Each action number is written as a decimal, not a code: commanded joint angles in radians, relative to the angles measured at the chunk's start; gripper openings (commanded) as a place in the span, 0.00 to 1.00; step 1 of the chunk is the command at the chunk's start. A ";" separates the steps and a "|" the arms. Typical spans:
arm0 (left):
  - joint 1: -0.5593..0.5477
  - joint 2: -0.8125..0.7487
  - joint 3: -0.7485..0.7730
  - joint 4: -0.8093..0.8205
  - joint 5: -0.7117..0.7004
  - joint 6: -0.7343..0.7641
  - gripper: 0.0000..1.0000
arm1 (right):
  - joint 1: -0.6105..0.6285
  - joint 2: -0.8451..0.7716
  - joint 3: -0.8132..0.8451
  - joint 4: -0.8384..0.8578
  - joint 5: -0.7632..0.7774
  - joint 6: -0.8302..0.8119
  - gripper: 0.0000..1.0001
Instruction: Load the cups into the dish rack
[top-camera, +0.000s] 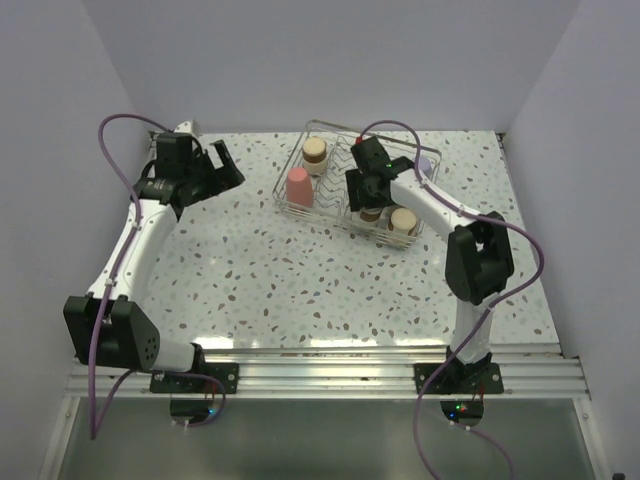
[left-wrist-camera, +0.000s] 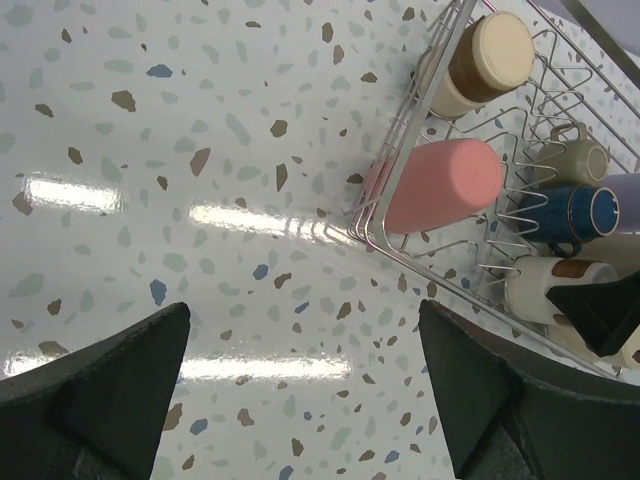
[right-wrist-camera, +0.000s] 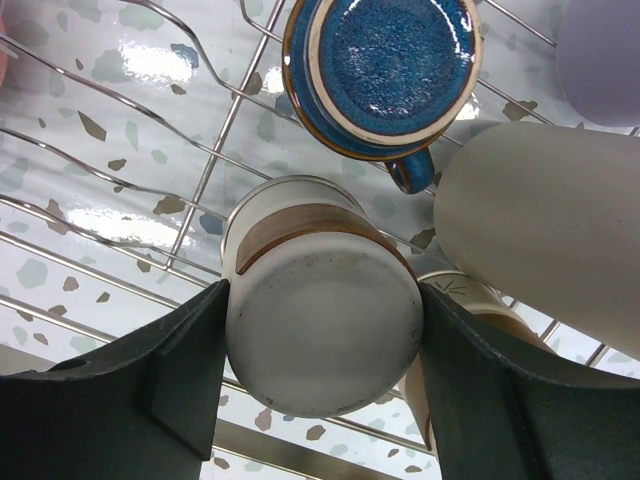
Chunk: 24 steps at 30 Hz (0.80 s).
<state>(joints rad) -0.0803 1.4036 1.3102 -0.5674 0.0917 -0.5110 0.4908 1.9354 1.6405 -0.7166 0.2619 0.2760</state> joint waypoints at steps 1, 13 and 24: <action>0.013 -0.035 -0.009 -0.005 0.002 0.028 1.00 | 0.005 0.008 0.053 0.022 -0.016 0.012 0.61; 0.022 -0.068 -0.031 -0.012 -0.006 0.014 1.00 | 0.006 0.017 0.102 -0.003 -0.023 0.008 0.98; 0.022 -0.117 -0.034 -0.041 -0.049 0.003 1.00 | 0.006 -0.096 0.177 -0.055 -0.079 0.029 0.99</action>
<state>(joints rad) -0.0658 1.3319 1.2778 -0.5926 0.0746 -0.5049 0.4911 1.9392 1.7493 -0.7467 0.2146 0.2886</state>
